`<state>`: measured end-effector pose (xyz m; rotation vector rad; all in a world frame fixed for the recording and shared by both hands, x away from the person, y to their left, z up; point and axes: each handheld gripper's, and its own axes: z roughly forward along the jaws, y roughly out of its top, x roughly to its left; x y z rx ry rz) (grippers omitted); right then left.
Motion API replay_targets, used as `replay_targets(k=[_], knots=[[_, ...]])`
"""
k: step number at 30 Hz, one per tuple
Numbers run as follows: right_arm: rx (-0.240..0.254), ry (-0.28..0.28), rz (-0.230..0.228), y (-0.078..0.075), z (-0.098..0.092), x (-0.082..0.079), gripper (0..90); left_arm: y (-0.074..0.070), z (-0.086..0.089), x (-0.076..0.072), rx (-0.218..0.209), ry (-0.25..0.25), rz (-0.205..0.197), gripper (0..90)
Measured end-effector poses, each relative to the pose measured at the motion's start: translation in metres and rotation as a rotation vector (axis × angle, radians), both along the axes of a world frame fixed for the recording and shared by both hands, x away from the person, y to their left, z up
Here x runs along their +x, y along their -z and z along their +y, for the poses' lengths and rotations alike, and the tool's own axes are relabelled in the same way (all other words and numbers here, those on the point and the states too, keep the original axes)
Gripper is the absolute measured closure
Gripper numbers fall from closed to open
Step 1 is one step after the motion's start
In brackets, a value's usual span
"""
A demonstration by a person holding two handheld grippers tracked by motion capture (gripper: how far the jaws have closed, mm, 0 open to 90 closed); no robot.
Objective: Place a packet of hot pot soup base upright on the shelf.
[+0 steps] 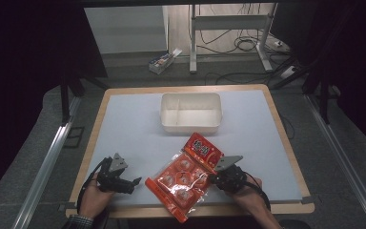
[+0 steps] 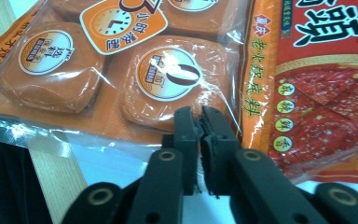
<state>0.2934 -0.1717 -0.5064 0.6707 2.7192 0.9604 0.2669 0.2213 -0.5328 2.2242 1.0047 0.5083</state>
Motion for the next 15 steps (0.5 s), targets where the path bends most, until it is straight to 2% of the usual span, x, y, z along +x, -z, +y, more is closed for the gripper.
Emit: replay_targets(k=[5, 7, 15], knots=[[0.006, 0.017, -0.039, -0.007, -0.005, -0.006, 70.1, 0.000, 0.000, 0.000, 0.002, 0.004, 0.000, 4.2], [0.007, 0.033, -0.055, -0.010, -0.009, -0.005, 68.3, 0.000, 0.000, 0.000, 0.004, 0.003, 0.001, 4.2], [0.059, 0.158, -0.081, -0.014, -0.035, 0.007, 50.5, 0.000, -0.001, 0.000, 0.008, 0.005, 0.000, 4.2]])
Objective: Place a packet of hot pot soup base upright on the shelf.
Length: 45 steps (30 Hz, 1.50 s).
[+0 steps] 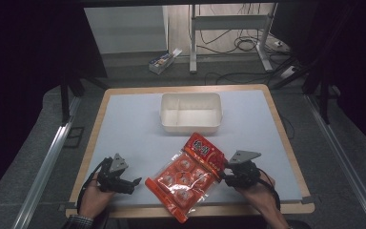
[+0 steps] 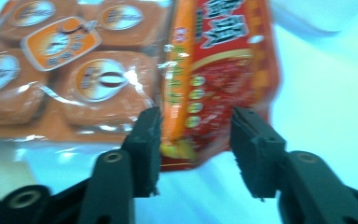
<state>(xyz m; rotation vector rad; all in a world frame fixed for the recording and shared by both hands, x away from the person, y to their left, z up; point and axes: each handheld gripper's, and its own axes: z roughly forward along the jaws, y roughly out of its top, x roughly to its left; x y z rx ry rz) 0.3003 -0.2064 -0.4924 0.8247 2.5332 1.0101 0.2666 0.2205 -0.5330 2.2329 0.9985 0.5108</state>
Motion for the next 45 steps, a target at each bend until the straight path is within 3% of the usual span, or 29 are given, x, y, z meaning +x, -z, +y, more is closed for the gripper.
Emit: replay_targets(k=[7, 9, 12, 18, 20, 23, 45], knots=[[0.055, 0.062, 0.010, 0.007, -0.009, 0.015, 34.5, 0.001, -0.001, 0.000, 0.004, 0.003, 0.001, 4.3], [0.047, 0.061, 0.015, 0.010, -0.009, 0.019, 33.8, 0.001, -0.001, 0.000, 0.005, 0.003, 0.001, 4.3], [0.073, 0.070, 0.056, 0.015, -0.009, 0.026, 31.6, 0.001, -0.002, 0.001, 0.009, 0.004, 0.001, 4.3], [0.057, 0.060, 0.053, 0.020, -0.002, 0.035, 29.5, 0.001, -0.003, 0.001, 0.018, 0.009, 0.003, 4.3], [0.062, 0.045, 0.074, 0.023, 0.002, 0.037, 29.8, 0.001, -0.003, 0.001, 0.021, 0.008, 0.004, 4.3], [0.048, 0.027, 0.066, 0.025, 0.011, 0.040, 30.2, 0.001, -0.003, 0.001, 0.022, 0.008, 0.006, 4.3], [0.100, -0.070, 0.161, 0.030, 0.048, 0.075, 52.8, 0.002, -0.005, 0.001, 0.035, 0.017, 0.004, 4.5]])
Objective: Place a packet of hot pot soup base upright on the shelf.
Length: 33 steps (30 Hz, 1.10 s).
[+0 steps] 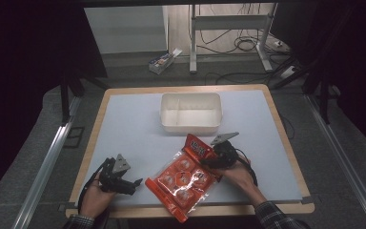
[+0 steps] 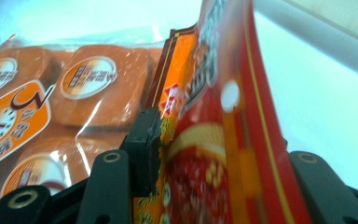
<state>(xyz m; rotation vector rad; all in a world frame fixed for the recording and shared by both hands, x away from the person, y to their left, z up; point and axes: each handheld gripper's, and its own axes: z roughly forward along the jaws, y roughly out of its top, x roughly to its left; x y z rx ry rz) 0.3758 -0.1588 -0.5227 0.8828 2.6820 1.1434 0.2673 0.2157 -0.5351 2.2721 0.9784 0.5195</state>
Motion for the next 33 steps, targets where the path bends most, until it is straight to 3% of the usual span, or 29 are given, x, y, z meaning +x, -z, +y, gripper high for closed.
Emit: replay_targets(k=[5, 9, 12, 19, 33], knots=[[0.016, -0.029, 0.036, 0.000, 0.006, 0.006, 66.0, 0.000, 0.000, 0.000, 0.000, -0.001, -0.002, 4.5], [0.023, -0.062, 0.056, -0.002, 0.009, 0.007, 82.2, 0.000, 0.000, 0.000, 0.000, -0.001, -0.002, 4.5], [0.015, -0.071, 0.066, -0.004, 0.012, 0.006, 86.8, 0.000, 0.000, -0.001, -0.002, -0.003, 0.000, 4.5], [-0.008, -0.085, 0.040, -0.014, 0.016, 0.002, 88.6, 0.000, 0.001, 0.000, -0.001, -0.003, -0.006, 4.5], [-0.005, -0.137, -0.067, -0.059, 0.021, -0.015, 88.2, 0.000, 0.002, -0.001, -0.003, -0.005, -0.009, 4.5]])
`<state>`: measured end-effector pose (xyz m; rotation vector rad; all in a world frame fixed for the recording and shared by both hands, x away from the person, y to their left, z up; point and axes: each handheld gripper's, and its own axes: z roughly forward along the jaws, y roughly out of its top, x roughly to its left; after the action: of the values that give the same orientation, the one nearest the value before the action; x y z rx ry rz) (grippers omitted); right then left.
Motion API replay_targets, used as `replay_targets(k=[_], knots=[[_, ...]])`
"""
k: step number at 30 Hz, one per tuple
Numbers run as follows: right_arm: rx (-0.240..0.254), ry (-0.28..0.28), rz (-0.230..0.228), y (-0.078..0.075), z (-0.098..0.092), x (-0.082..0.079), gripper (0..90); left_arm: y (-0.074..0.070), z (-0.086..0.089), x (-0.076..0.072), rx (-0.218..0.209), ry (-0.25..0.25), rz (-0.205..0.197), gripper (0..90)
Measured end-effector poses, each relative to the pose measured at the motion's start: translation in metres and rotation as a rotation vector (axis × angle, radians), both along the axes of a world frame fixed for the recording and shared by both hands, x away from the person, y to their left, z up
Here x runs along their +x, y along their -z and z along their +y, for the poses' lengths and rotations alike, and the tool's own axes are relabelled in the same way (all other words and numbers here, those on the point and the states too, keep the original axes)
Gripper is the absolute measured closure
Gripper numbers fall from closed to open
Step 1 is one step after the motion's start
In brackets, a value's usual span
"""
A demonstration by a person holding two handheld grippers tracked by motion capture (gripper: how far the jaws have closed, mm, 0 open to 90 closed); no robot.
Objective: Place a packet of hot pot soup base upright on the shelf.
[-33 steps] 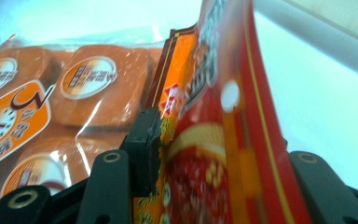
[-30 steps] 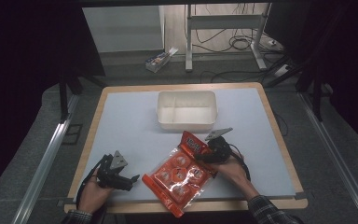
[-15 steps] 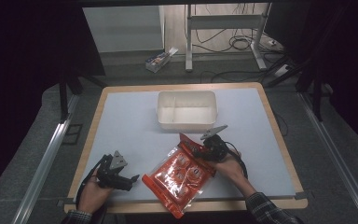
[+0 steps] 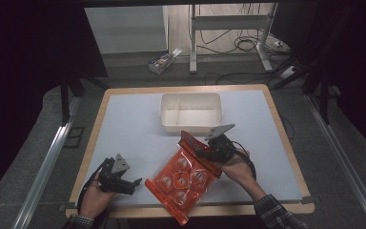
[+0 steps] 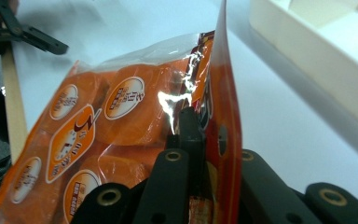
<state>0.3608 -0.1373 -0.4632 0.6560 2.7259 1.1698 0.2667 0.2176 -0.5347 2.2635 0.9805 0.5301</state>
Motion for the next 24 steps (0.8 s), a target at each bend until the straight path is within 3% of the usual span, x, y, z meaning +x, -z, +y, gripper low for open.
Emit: replay_targets(k=[11, 24], knots=[[0.015, -0.081, -0.053, -0.040, 0.016, -0.009, 88.8, 0.000, 0.000, 0.000, 0.004, 0.001, -0.004, 4.5], [-0.005, -0.122, -0.101, -0.076, 0.025, -0.015, 88.9, 0.000, 0.000, 0.000, 0.004, 0.002, -0.006, 4.5]])
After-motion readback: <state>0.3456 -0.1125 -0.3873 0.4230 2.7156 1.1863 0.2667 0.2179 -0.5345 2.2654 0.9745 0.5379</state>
